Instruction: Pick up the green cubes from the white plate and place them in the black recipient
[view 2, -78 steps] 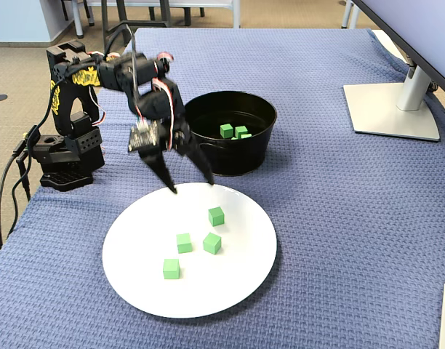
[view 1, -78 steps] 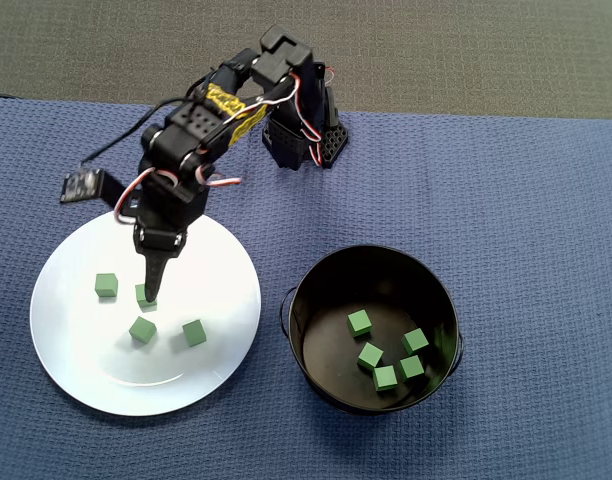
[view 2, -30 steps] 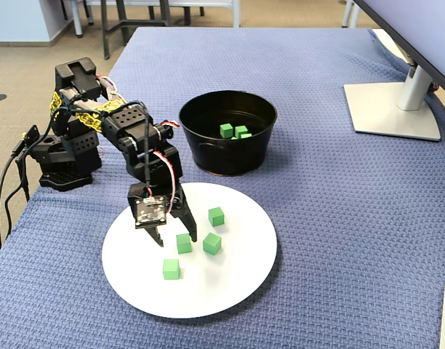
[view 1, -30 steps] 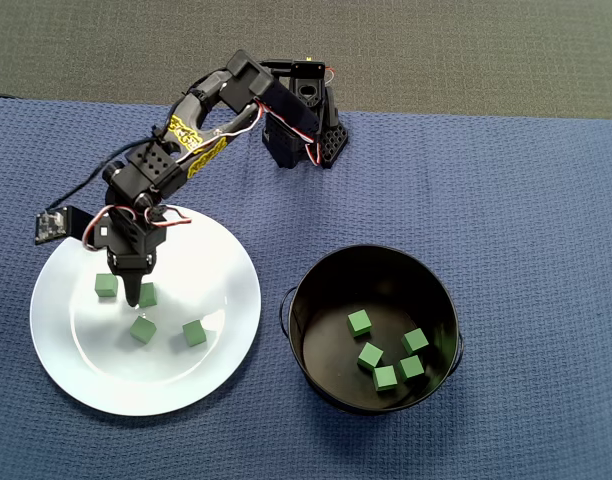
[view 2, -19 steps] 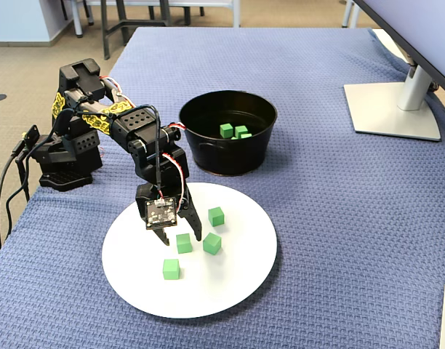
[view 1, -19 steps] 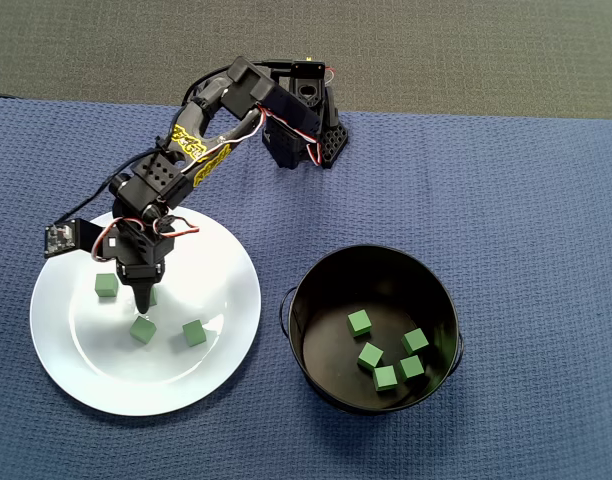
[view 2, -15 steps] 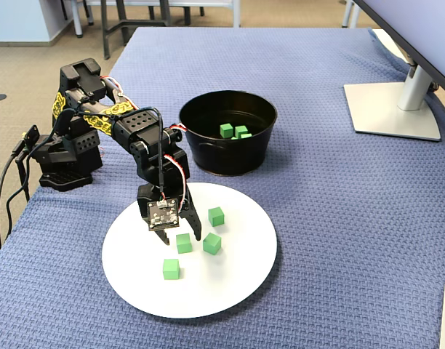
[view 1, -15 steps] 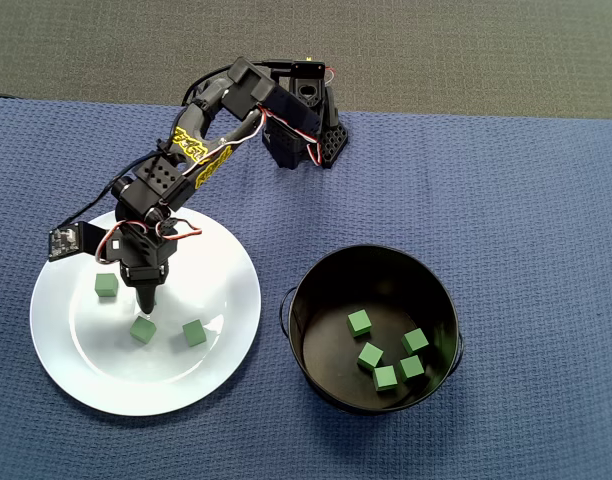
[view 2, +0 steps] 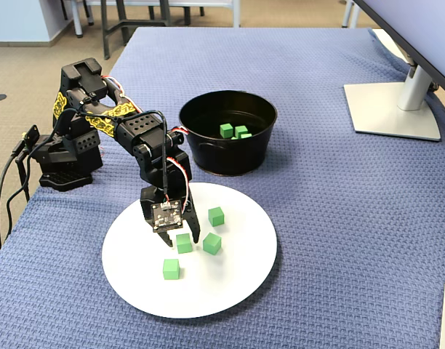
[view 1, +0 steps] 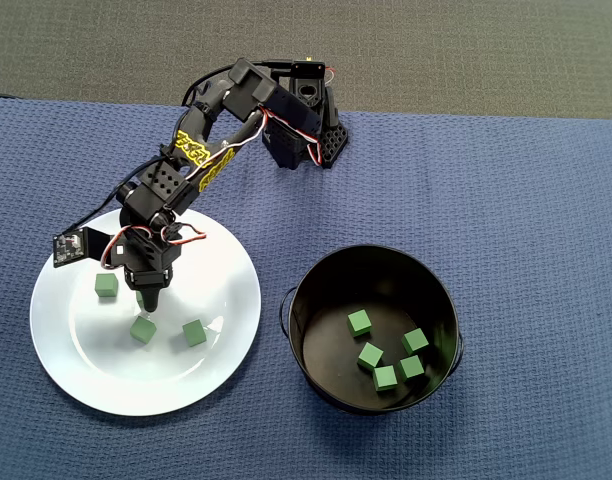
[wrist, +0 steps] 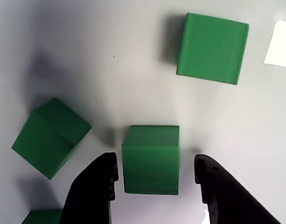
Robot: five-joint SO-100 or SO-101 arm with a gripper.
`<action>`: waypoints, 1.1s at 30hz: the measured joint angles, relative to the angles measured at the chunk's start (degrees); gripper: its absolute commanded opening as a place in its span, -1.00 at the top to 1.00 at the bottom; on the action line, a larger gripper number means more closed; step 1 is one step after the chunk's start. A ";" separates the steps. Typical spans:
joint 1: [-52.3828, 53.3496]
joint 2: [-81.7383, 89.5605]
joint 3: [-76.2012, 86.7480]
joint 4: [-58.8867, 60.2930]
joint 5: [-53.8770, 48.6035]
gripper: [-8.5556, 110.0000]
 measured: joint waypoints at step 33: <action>-14.15 48.69 11.87 11.34 25.58 0.86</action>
